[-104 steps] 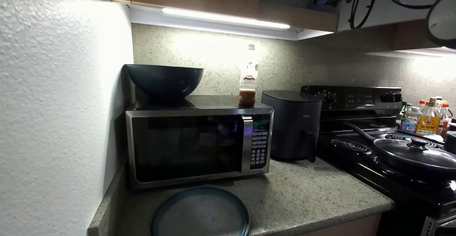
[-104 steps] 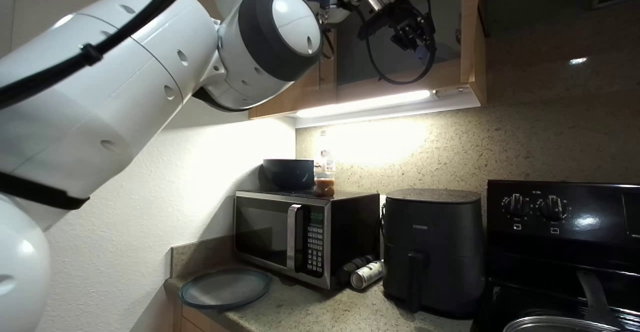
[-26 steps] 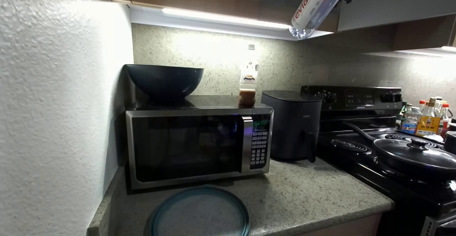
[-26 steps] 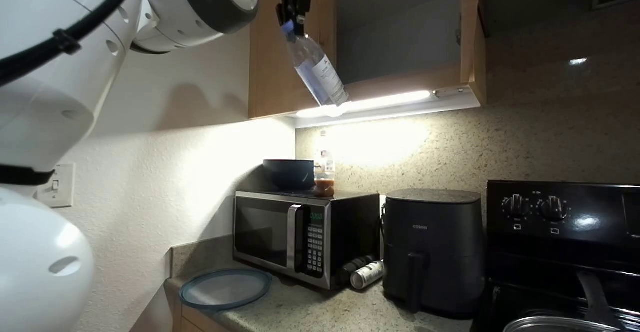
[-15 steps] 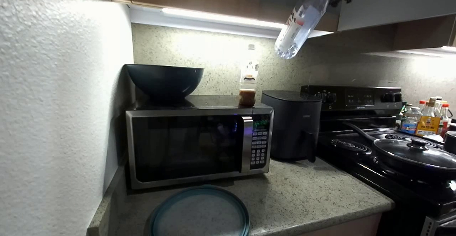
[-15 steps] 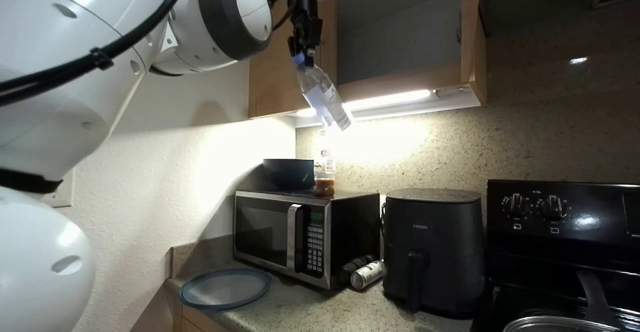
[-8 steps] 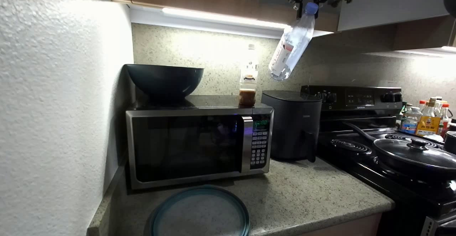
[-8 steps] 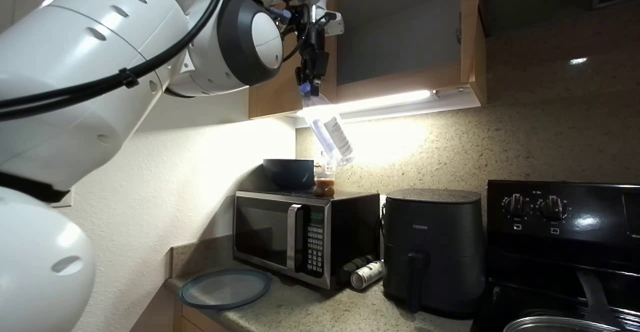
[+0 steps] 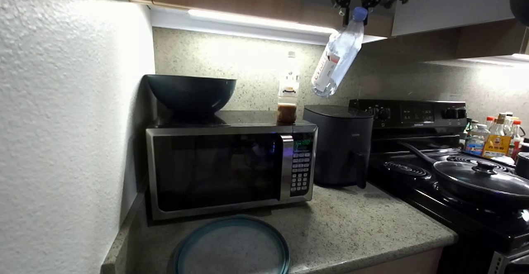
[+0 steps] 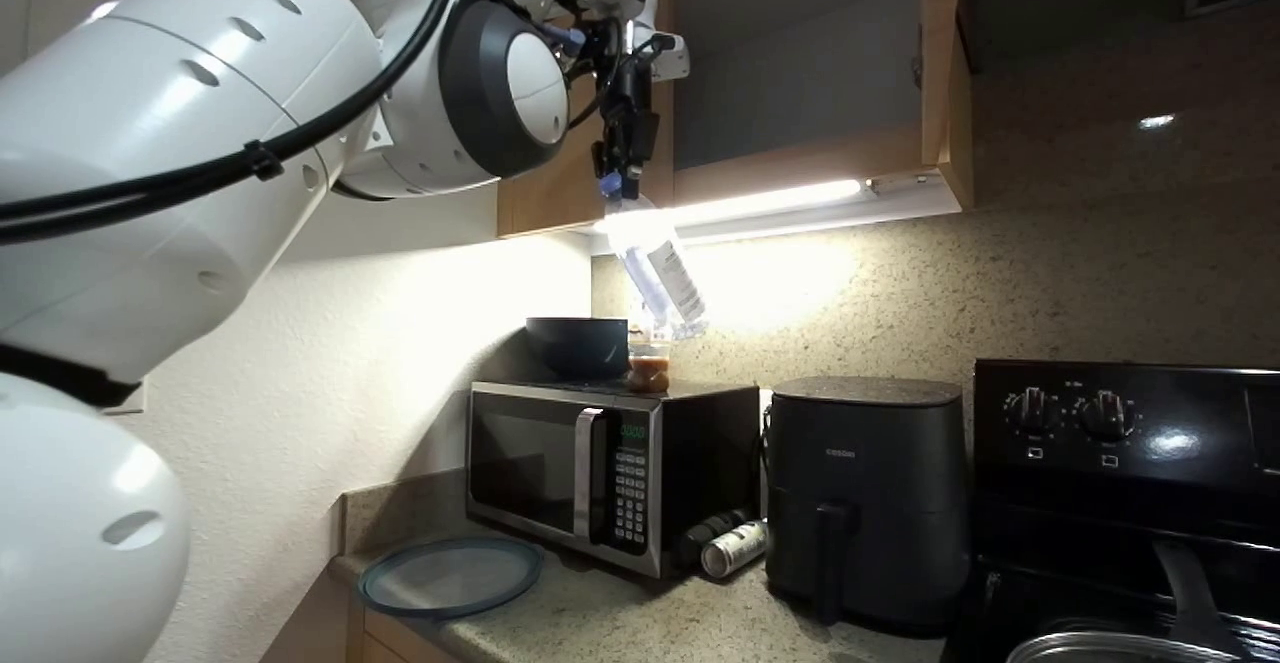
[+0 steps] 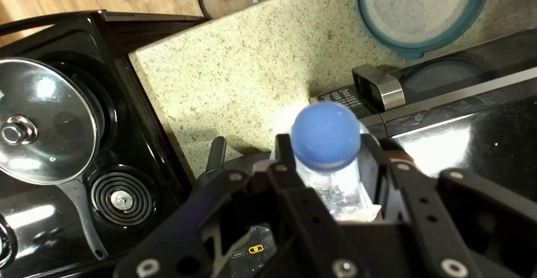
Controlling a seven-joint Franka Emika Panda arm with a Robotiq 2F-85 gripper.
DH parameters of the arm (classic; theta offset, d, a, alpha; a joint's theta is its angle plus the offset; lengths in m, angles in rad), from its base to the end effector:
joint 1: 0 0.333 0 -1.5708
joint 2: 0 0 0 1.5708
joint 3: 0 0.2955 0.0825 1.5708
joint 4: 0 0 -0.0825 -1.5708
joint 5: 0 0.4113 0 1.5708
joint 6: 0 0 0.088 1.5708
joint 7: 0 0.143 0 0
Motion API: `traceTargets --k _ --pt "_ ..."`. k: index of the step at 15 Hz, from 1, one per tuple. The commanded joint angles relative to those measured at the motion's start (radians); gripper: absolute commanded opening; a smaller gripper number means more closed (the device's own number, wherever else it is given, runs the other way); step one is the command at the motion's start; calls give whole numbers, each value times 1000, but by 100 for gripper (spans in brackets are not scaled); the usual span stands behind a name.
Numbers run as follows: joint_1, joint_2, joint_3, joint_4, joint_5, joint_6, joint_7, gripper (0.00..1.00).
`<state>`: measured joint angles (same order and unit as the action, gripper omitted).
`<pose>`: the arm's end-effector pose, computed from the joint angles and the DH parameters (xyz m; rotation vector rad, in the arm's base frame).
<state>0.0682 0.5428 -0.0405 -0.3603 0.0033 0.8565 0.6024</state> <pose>0.5757 0.0279 0.7160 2.9849 -0.8701 -0.0594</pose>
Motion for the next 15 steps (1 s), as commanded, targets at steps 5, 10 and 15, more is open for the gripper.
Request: traceTargets --k 5,10,15 --pt "-96 105 59 -12 193 -82 57 16" --pt "-133 128 75 -40 253 -98 61 16" --pt "-134 87 73 -45 262 -321 67 16"
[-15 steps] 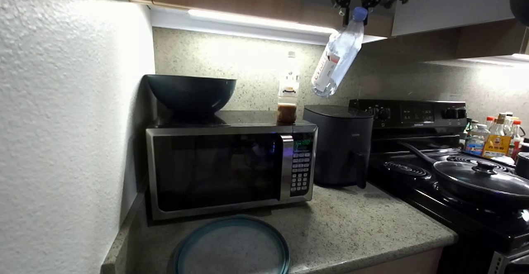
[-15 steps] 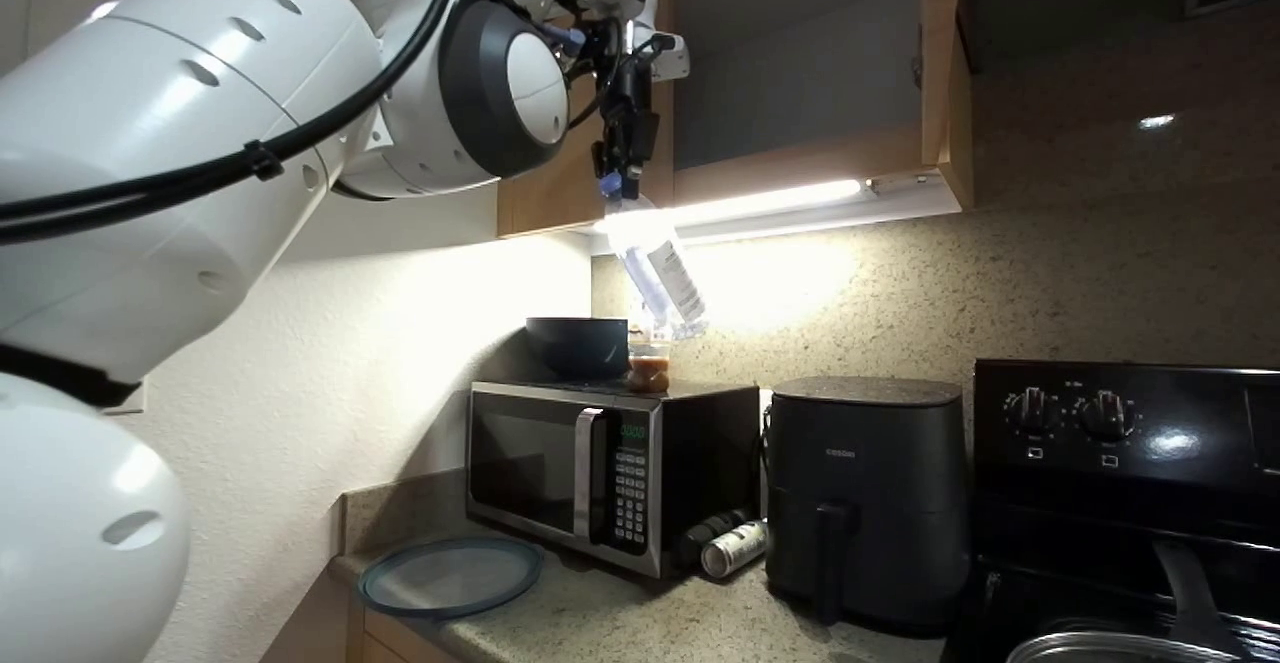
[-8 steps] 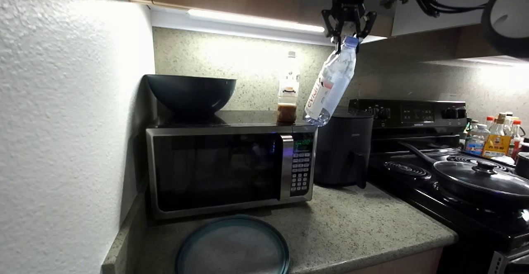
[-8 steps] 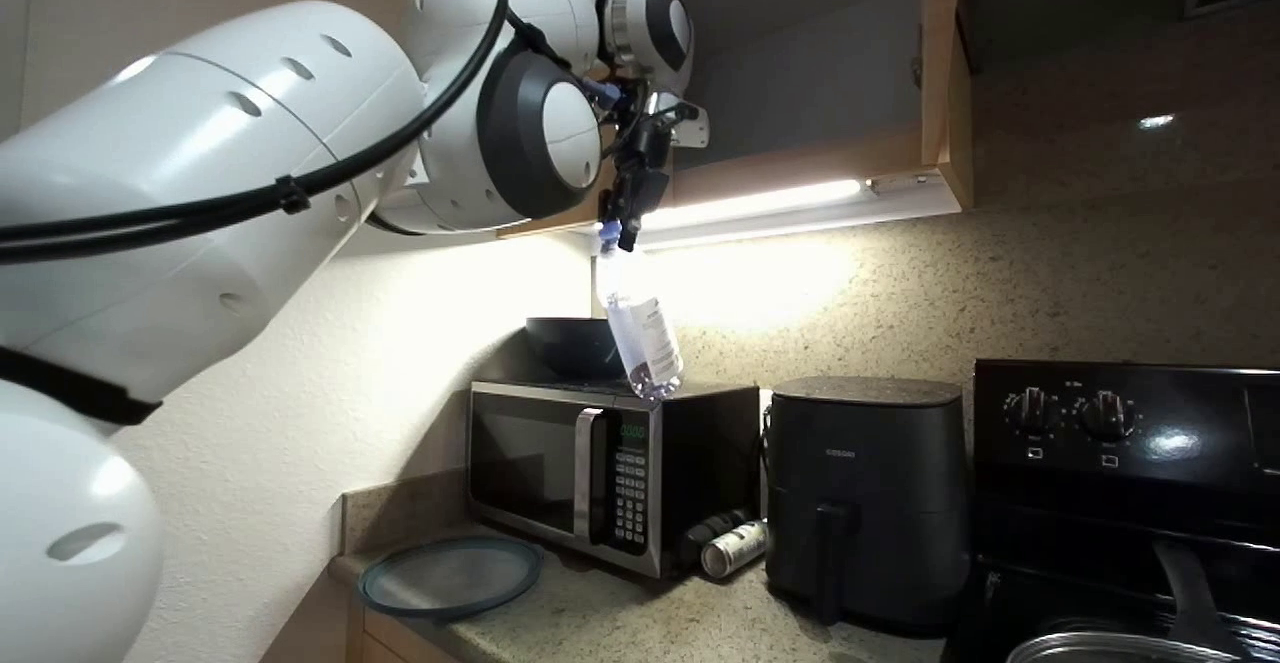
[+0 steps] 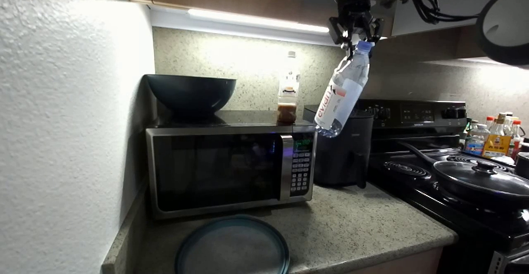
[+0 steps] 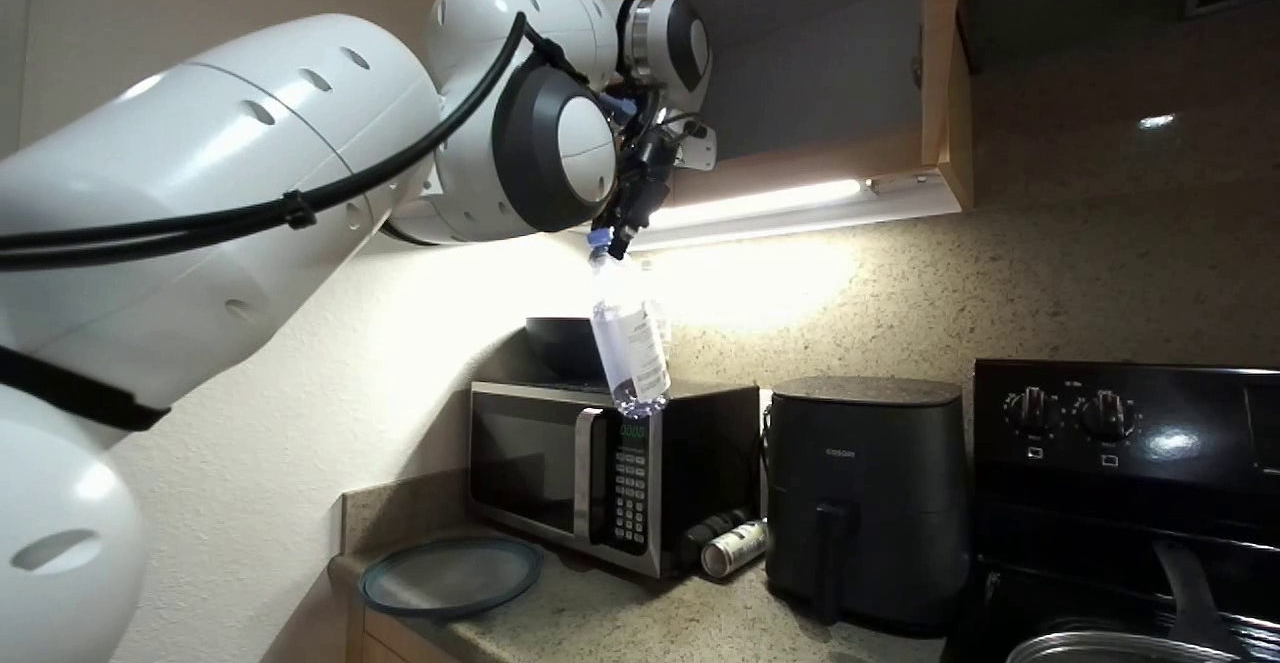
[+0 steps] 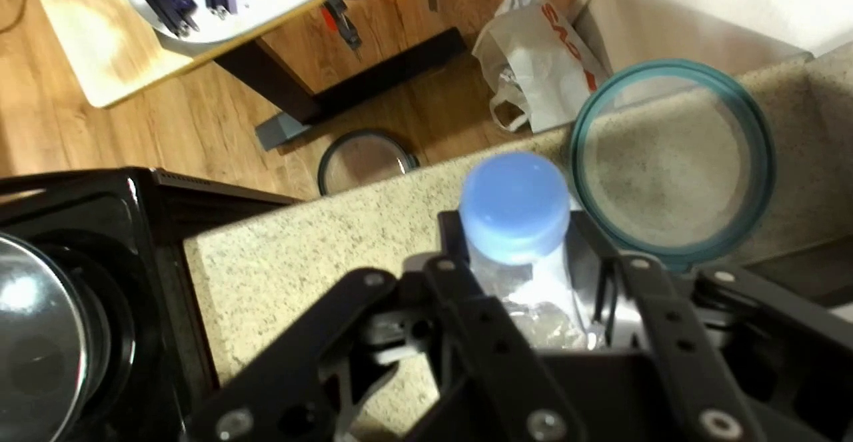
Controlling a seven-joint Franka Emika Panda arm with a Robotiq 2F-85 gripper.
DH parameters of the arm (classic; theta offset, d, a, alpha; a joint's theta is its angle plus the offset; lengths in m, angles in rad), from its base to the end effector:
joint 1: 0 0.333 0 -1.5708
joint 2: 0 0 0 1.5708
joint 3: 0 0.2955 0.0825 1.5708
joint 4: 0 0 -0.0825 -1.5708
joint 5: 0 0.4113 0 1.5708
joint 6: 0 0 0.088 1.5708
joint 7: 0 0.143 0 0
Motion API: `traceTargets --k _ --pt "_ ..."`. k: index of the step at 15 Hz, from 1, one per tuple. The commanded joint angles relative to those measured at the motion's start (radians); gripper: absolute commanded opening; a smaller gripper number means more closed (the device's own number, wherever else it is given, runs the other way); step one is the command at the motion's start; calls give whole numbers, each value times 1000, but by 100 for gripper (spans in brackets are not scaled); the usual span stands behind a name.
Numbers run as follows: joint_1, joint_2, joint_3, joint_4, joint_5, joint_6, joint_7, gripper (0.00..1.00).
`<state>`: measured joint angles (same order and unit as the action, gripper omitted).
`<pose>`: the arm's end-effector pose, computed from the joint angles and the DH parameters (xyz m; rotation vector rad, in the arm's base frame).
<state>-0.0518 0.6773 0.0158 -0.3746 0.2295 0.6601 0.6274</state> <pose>0.5912 0.0095 0.6254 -2.9114 0.7607 0.6503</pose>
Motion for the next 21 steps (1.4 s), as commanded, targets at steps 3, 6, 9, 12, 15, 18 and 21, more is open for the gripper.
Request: traceTargets --k 3,6,9,12,15,18,21 --pt "-19 -91 12 -58 72 -246 71 16" --pt "-43 -49 19 10 169 -295 137 16" --pt "-61 -11 5 10 229 -259 179 16" --pt "-38 35 -49 10 140 -195 139 16" --pt "-37 86 -77 8 128 -105 130 16" --pt "-43 93 -68 8 138 -133 112 41" --pt "-42 89 -68 15 138 -133 112 41"
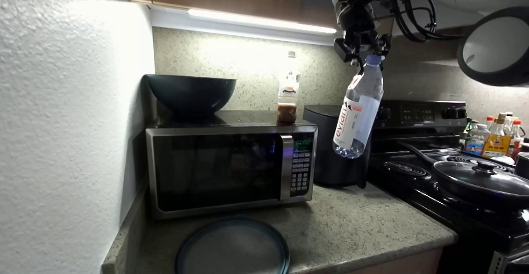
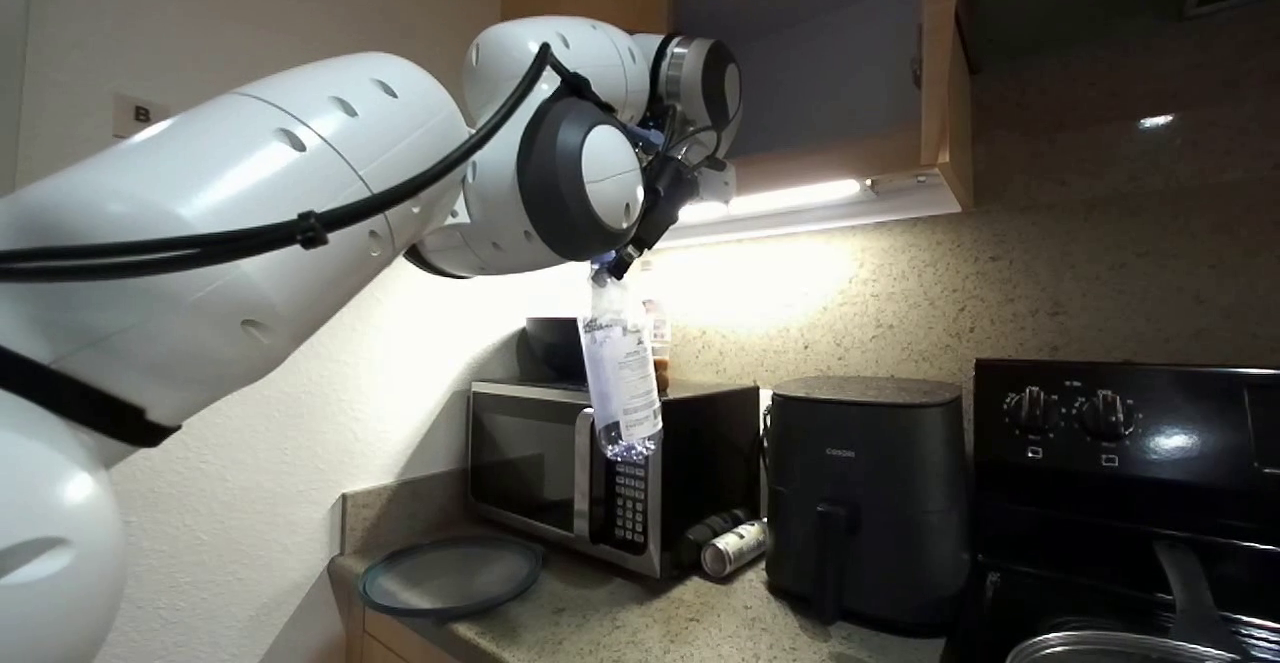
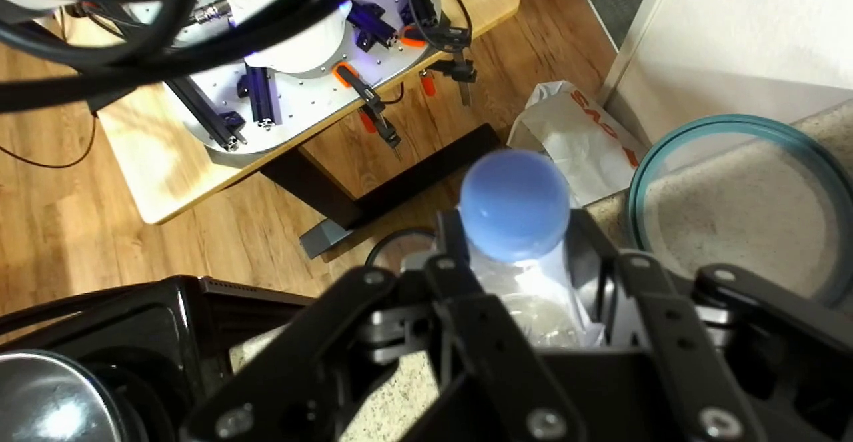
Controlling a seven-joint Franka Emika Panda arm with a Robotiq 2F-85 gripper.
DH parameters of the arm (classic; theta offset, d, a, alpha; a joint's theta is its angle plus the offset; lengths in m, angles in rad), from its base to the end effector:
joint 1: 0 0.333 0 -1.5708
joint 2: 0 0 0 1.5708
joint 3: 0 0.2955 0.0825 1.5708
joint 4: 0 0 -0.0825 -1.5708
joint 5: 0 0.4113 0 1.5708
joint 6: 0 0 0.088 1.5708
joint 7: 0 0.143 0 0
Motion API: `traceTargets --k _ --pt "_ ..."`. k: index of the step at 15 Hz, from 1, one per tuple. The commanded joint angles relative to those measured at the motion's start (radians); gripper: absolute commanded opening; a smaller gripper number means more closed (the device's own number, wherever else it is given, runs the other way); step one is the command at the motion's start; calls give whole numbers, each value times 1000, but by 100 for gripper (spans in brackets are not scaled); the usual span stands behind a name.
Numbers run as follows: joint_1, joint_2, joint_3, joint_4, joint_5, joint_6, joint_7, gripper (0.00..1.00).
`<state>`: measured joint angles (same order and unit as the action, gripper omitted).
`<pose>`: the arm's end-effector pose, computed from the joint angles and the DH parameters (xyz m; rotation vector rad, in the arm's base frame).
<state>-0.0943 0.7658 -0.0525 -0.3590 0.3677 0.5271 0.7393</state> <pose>0.5907 -0.0157 0.5802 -2.7961 0.8969 0.9683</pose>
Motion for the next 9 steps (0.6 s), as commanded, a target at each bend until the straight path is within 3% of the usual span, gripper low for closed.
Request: traceTargets --k 1,4,9 --pt "0 -2 0 1 0 0 0 16" --pt "-11 32 30 -17 66 0 30 16" --pt "-60 87 70 -44 268 10 179 16"
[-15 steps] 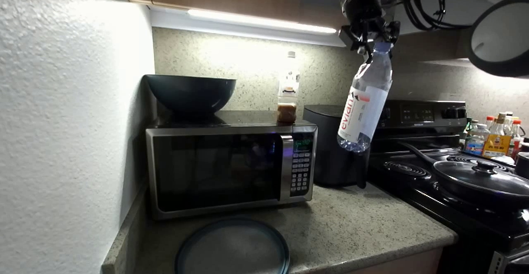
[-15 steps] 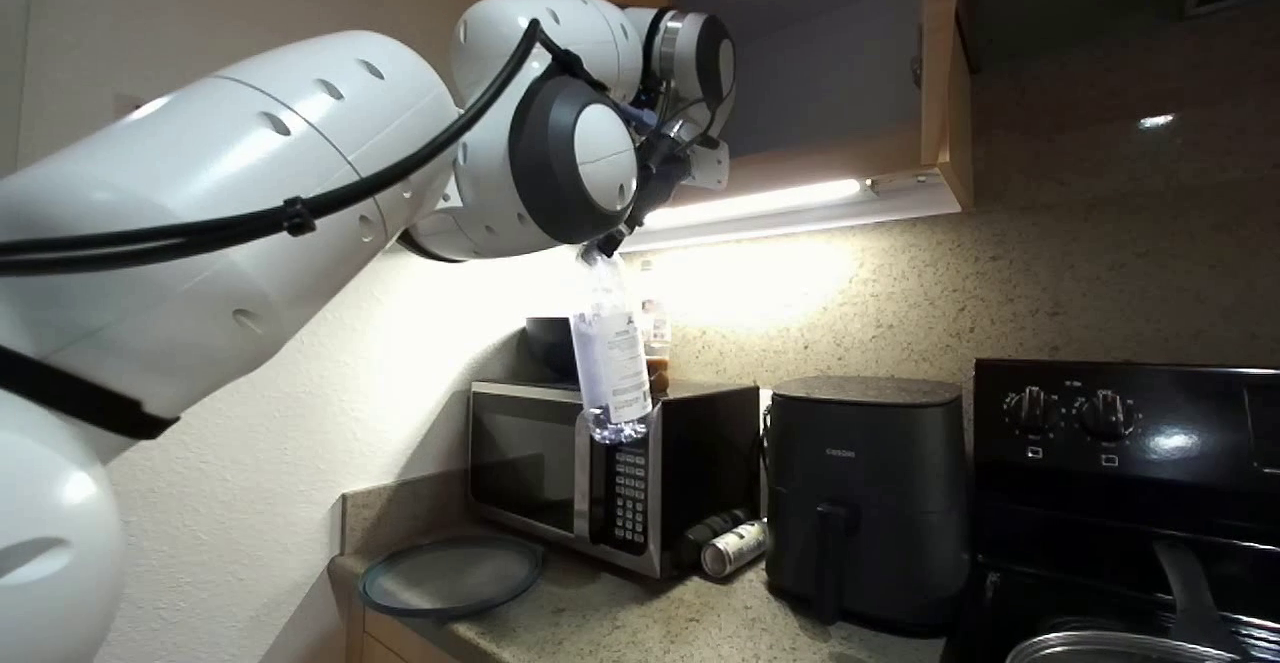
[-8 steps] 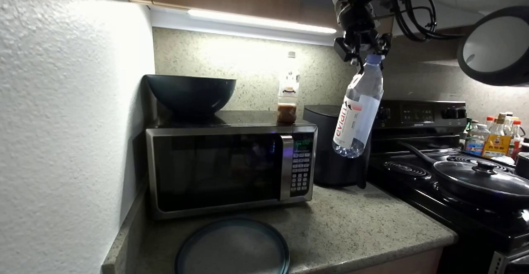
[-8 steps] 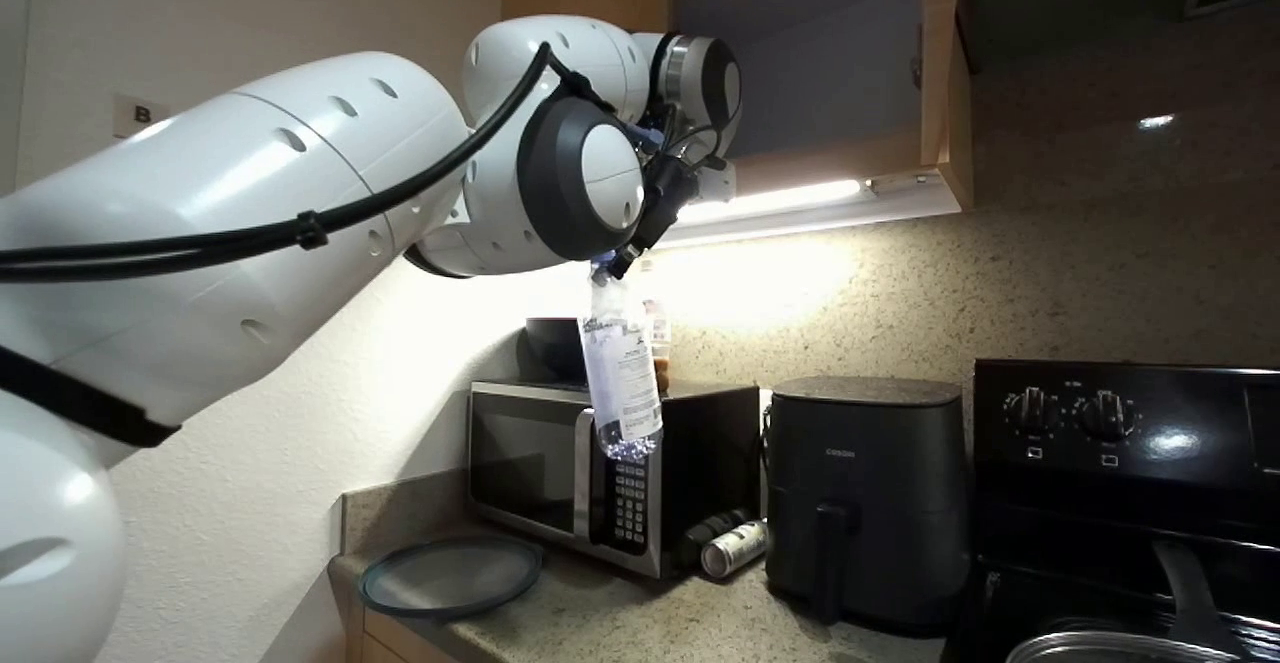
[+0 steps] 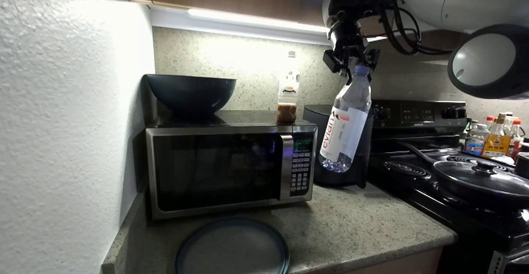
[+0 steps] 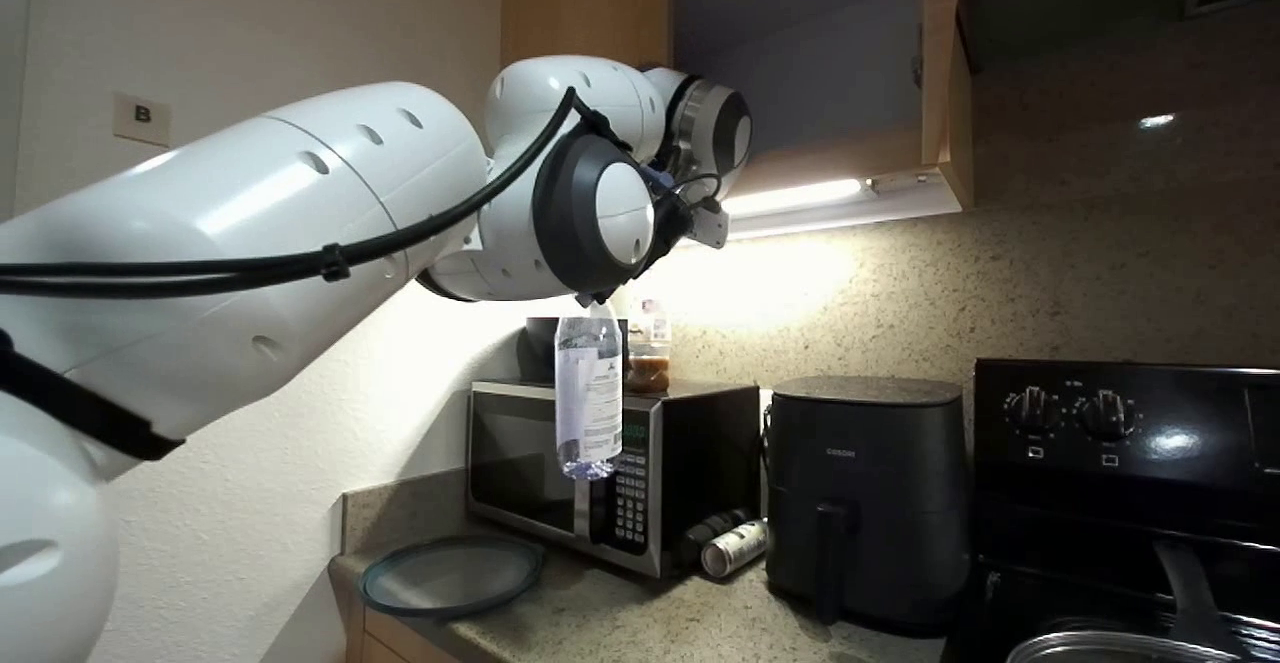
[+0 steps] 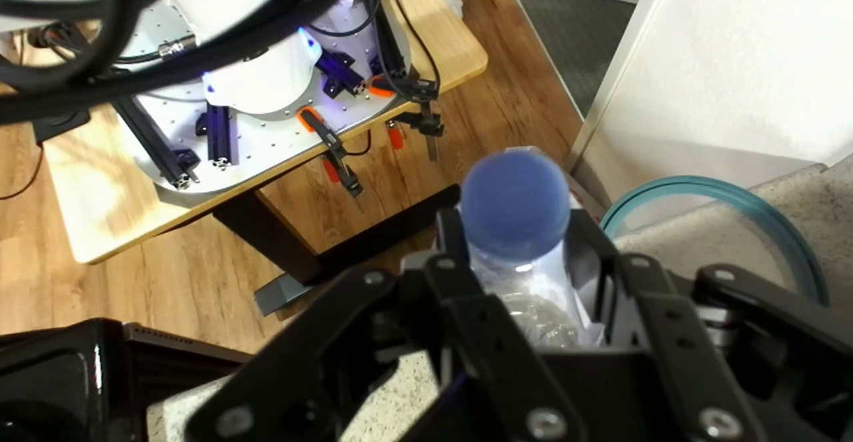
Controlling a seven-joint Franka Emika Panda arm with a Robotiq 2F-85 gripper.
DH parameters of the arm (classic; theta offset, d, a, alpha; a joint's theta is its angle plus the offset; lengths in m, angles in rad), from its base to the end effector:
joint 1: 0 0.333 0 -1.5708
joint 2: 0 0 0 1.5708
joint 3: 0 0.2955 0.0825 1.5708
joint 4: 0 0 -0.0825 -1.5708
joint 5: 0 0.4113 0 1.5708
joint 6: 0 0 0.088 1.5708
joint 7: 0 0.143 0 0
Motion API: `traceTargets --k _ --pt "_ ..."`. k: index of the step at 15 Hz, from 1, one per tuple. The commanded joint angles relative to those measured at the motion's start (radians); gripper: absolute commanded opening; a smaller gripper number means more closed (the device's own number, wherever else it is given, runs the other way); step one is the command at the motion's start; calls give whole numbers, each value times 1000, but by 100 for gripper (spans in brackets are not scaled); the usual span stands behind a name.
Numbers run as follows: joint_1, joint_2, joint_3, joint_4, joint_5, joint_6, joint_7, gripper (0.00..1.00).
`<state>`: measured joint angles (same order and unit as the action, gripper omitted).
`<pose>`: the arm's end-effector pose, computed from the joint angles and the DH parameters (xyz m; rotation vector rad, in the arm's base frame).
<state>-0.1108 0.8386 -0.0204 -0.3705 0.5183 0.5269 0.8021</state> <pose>0.6065 0.0012 0.5425 -2.6753 0.7875 1.1096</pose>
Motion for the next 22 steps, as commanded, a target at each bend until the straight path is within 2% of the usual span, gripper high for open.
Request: traceTargets --k 1,5,7,8,9,10,11,13,15,21,22 --pt "-51 15 45 -33 156 13 147 16" --pt "-64 24 51 -24 257 22 230 16" --pt "-59 18 36 -9 246 4 231 16" --pt "-28 6 29 1 201 -6 177 16" --pt "-27 6 29 3 201 -8 177 41" --pt "-27 6 29 3 201 -8 176 41" --pt "-27 6 28 3 201 -8 176 16" --pt "2 -29 22 4 181 -56 187 16" --pt "30 -70 17 9 191 -82 252 16" --pt "98 -139 40 22 310 32 530 16" --pt "89 -119 32 22 271 -3 434 41"
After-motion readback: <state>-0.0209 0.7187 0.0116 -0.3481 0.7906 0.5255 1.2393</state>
